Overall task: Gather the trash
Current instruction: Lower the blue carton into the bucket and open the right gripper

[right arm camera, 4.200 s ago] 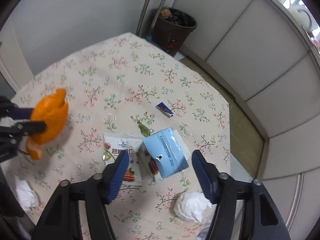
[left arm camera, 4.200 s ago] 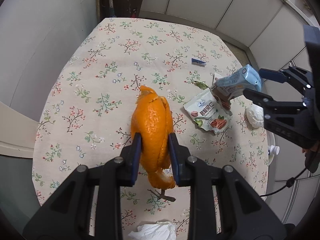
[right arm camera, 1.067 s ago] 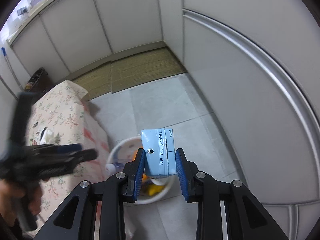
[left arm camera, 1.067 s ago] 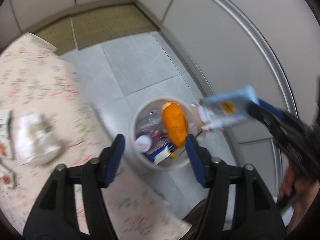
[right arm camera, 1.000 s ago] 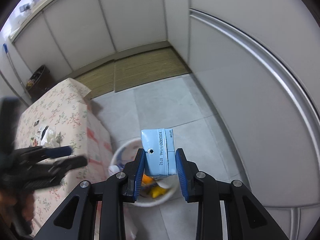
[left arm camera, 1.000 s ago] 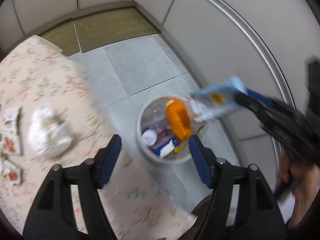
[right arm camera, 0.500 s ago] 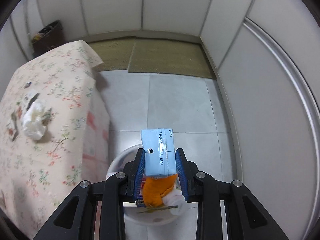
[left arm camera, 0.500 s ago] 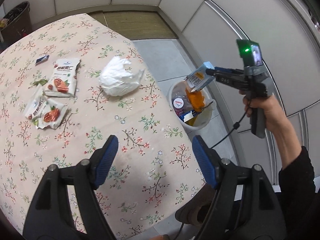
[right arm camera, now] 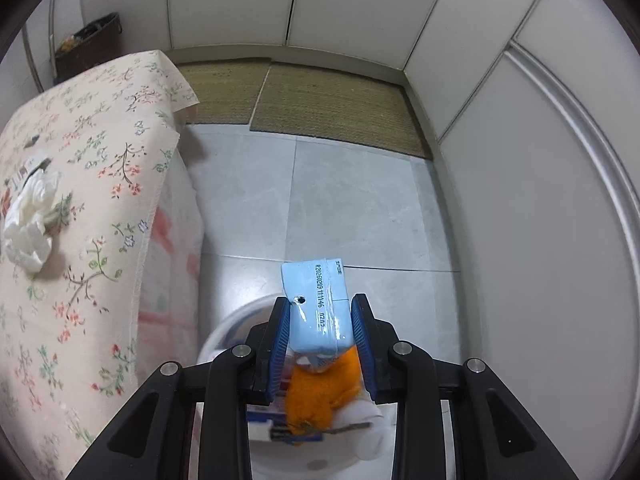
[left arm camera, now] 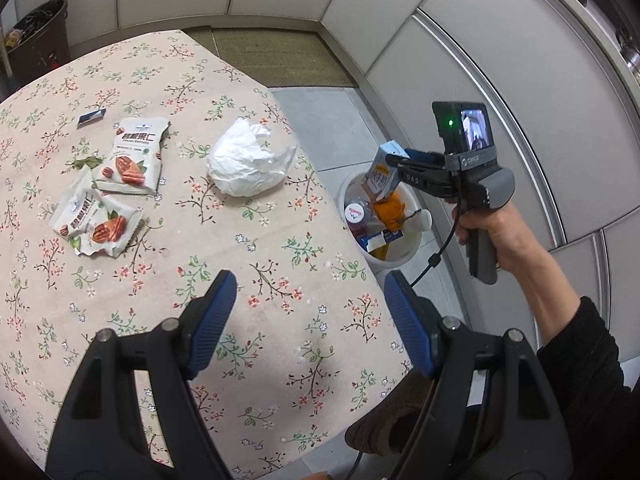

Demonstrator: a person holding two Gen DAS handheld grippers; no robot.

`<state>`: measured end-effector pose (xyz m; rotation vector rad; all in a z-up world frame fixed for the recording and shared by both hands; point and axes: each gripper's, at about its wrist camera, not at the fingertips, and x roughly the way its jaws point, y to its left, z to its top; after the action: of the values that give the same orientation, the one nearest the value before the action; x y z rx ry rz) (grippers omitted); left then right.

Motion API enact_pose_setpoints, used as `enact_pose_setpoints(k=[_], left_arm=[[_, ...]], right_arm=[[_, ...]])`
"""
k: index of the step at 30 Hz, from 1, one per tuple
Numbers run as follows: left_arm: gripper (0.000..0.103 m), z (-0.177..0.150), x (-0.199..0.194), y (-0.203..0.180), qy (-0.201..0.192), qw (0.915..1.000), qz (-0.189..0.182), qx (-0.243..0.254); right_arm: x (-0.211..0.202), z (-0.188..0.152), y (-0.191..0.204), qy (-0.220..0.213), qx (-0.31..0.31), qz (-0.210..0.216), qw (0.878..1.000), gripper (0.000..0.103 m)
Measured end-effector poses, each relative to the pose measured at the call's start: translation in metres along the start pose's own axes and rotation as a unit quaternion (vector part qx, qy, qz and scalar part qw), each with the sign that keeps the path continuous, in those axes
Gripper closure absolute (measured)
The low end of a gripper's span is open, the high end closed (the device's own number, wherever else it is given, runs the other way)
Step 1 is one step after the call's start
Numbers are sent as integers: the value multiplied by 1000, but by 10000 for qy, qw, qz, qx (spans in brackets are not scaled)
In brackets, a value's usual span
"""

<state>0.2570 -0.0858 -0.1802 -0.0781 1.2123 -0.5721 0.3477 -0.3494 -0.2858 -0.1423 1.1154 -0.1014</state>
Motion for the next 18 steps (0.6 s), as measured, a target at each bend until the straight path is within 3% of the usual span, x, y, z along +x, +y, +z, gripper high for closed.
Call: enact_pose_setpoints(k=[9, 12, 18], left_arm=[[26, 2, -17, 11, -271, 9994, 29, -194], [26, 2, -22, 14, -329, 9992, 34, -241], [26, 2, -26, 18, -376, 9989, 30, -277]], right_arm=[[13, 6, 11, 79, 305, 624, 9976, 71], [18, 3, 4, 360, 792, 1145, 9896, 67], [26, -5, 7, 650, 830, 1216, 9870, 54]])
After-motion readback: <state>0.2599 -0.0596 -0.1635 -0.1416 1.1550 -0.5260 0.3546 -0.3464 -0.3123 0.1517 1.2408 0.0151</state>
